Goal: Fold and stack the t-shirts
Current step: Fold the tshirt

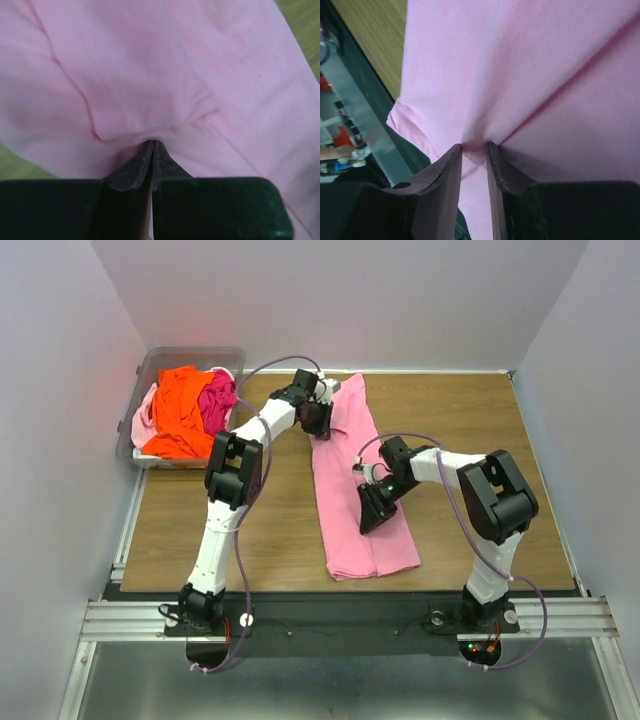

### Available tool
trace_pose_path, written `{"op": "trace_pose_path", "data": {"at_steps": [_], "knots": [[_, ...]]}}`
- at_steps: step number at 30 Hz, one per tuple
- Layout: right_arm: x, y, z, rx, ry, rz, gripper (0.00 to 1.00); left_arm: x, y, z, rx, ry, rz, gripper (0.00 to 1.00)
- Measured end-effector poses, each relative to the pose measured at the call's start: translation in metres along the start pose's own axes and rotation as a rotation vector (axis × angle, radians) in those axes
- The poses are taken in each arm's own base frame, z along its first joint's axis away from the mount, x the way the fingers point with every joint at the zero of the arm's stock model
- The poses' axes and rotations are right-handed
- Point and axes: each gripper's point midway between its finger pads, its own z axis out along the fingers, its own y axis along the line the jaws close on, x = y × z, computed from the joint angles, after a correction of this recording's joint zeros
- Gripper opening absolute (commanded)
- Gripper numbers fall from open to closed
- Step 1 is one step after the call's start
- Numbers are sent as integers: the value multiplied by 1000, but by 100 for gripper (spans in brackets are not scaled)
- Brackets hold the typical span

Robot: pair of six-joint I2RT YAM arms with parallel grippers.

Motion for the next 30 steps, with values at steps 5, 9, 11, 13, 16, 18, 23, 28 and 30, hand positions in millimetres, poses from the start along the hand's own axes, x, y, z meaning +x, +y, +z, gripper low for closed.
{"op": "trace_pose_path", "data": {"at_steps": [5,9,11,13,16,18,23,28,30], "knots": [[-24,8,4,-76,-24,8,46,-30,28,12,-8,-61,-11,22],[-65,16,-10,-83,-108,-63,47,-46,49,10,-11,-104,24,35],[-86,21,-21,-90,-158,-98,47,-48,54,9,-11,-111,48,40],[-107,22,-35,-88,-210,-125,45,-49,59,7,-7,-119,78,45],[-144,14,-52,-59,-289,-150,42,-52,63,5,-1,-131,105,46],[-162,3,-58,-21,-324,-158,41,-54,62,5,8,-138,120,46],[-182,-27,-64,96,-361,-139,39,-51,50,-13,28,-135,128,46],[-183,-33,-64,136,-362,-133,39,-42,18,-59,98,-140,160,44],[-183,-36,-64,148,-363,-132,38,-30,2,-83,124,-134,169,42]]}}
